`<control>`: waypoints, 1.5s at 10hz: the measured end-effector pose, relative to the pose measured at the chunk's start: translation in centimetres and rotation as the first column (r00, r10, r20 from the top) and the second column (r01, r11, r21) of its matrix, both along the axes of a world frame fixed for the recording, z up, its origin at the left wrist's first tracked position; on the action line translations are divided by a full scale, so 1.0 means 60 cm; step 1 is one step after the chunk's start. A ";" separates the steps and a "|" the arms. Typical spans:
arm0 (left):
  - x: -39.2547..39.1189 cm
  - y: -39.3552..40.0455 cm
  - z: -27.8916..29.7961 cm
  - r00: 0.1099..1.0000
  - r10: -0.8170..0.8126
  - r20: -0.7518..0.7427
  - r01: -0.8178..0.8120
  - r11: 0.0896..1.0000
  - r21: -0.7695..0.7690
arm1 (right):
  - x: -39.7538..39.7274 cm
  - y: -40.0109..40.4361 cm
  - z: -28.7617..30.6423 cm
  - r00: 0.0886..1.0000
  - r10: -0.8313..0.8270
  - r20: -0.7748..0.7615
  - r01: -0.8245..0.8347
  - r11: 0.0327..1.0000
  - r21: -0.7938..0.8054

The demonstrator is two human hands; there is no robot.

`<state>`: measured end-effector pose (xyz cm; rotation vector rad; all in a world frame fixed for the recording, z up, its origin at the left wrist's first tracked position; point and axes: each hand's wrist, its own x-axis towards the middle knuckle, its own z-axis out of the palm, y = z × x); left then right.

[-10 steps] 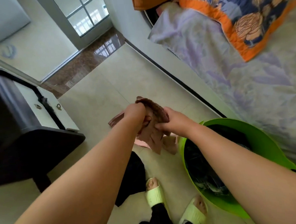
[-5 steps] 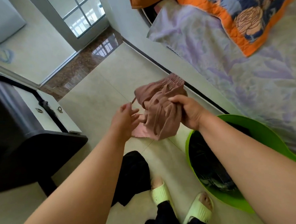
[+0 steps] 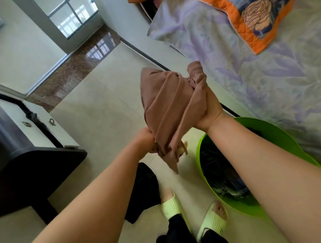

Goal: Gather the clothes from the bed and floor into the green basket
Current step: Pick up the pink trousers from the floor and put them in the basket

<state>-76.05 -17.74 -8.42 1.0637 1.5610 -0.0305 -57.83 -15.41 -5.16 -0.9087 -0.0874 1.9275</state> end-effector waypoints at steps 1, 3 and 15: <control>-0.003 -0.003 0.016 0.994 0.091 0.059 -0.092 0.996 0.008 | 0.014 -0.018 -0.047 0.983 0.185 -0.007 -0.184 0.977 -0.105; 0.030 0.019 0.025 0.968 0.159 0.195 -0.169 0.985 0.035 | -0.016 -0.089 -0.101 0.811 0.485 0.327 -0.449 0.875 -0.181; 0.098 -0.079 -0.068 0.771 0.527 0.357 -0.339 0.815 -0.471 | 0.091 -0.245 -0.047 0.969 0.138 0.207 -0.024 0.881 -0.473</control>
